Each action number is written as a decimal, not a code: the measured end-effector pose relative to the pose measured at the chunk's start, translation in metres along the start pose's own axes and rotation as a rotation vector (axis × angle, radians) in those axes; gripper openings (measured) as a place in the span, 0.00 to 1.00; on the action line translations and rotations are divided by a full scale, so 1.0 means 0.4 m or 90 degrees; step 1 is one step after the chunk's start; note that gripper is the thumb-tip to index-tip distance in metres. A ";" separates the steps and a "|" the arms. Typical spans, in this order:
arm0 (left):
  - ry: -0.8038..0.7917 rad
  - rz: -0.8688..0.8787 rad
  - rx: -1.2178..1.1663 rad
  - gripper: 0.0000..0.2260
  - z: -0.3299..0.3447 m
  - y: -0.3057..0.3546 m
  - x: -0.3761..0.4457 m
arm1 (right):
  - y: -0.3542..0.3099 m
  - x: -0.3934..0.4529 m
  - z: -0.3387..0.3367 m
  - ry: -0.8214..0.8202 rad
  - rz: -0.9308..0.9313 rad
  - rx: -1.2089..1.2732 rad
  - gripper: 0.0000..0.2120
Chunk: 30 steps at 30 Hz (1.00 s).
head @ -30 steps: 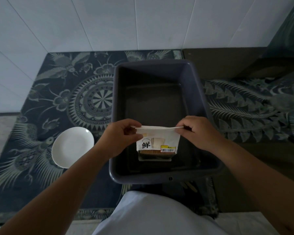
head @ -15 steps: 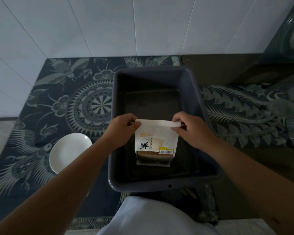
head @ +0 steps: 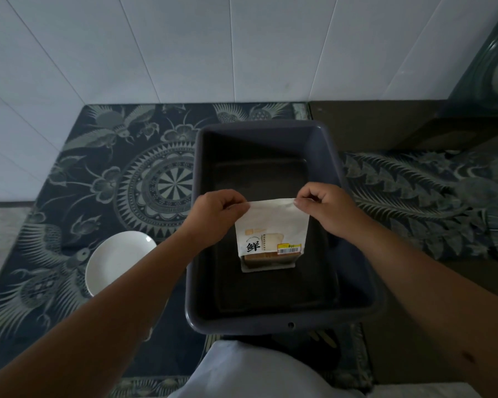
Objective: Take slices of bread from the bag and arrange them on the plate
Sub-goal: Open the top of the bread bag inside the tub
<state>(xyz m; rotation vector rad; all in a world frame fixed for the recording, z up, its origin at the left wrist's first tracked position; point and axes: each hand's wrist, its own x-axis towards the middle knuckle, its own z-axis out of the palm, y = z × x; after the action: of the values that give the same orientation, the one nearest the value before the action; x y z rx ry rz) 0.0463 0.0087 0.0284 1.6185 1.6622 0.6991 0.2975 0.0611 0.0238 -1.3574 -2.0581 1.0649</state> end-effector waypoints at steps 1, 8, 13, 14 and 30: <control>-0.022 -0.029 -0.019 0.05 -0.001 0.005 0.002 | 0.000 0.001 -0.001 -0.009 0.018 0.018 0.05; -0.123 -0.179 -0.148 0.07 -0.002 0.039 0.019 | -0.019 -0.007 -0.012 -0.061 0.116 0.051 0.05; -0.175 -0.075 0.108 0.08 0.011 0.072 0.017 | -0.056 -0.022 -0.007 -0.149 0.074 -0.066 0.14; -0.179 -0.057 0.150 0.08 0.015 0.077 0.016 | -0.060 -0.025 0.001 -0.151 0.065 -0.106 0.15; -0.094 -0.035 0.184 0.08 0.025 0.071 0.009 | -0.040 -0.108 0.067 0.090 -0.254 -0.470 0.04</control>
<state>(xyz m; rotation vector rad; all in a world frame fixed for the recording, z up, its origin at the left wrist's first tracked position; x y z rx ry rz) 0.0717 0.0135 0.0441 1.7667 1.7525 0.3134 0.2871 0.0088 0.0224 -1.1790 -2.5726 0.0204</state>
